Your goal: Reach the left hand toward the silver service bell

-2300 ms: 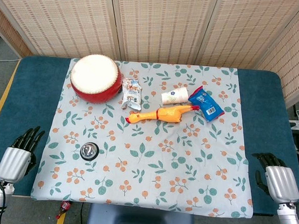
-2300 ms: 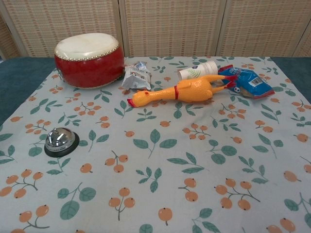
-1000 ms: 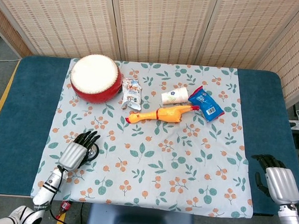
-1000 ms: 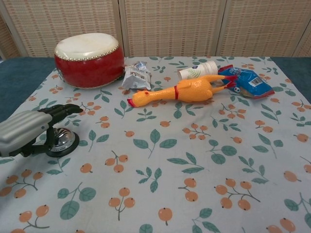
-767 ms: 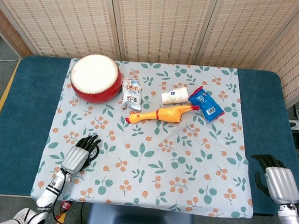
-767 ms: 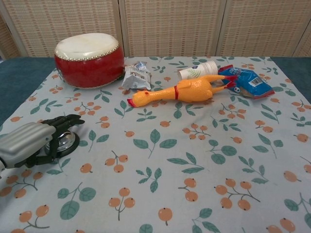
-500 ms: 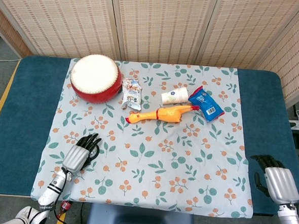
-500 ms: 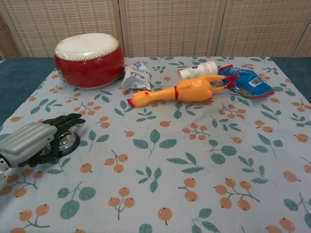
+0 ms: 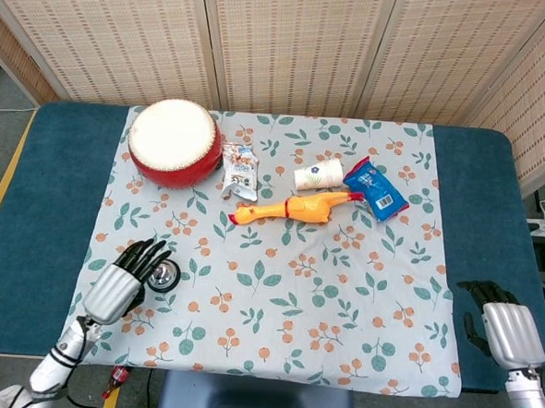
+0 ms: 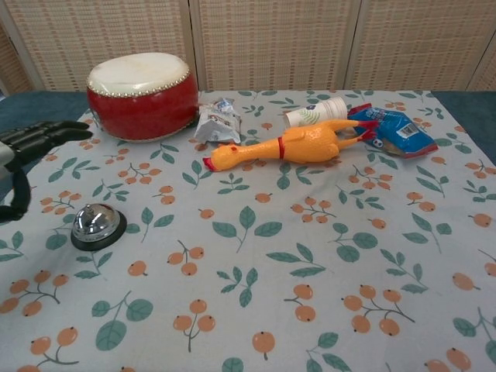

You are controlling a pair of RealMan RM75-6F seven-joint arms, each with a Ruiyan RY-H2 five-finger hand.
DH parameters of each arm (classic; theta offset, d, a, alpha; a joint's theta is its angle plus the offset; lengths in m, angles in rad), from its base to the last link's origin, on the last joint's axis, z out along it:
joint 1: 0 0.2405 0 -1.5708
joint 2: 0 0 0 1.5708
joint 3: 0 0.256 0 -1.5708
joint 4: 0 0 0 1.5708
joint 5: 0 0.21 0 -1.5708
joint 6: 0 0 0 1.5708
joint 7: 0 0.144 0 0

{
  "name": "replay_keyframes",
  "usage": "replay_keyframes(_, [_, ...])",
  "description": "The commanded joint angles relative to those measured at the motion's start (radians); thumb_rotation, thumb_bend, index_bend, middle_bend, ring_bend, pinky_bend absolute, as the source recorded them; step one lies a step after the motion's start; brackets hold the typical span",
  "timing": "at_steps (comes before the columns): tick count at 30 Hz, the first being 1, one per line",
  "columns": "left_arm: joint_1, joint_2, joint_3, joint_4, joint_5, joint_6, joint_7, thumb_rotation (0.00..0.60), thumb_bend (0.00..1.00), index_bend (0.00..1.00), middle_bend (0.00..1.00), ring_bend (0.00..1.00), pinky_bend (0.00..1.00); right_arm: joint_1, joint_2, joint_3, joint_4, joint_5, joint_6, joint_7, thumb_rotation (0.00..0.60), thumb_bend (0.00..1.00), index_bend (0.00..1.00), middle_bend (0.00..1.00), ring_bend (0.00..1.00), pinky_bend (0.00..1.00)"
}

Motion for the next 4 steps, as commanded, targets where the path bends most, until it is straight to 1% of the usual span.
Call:
replay_keyframes(1, [0.093,0.146,0.04,-0.087,-0.049,0.04,0.02,0.6,1.0,0.0,0.0,0.0,0.16,-0.001,-0.008,0.003,0.007,-0.004,0.009,-0.009,0.6,0.53,0.25,0.24,0.17,0.29])
replay_keyframes(4, [0.11,0.174,0.013,-0.084,-0.109,0.023,-0.033,0.6,1.0,0.0,0.0,0.0,0.17,-0.004,-0.028,0.004,0.028,-0.014,0.026,-0.031,0.6,0.53,0.25,0.24,0.17,0.29])
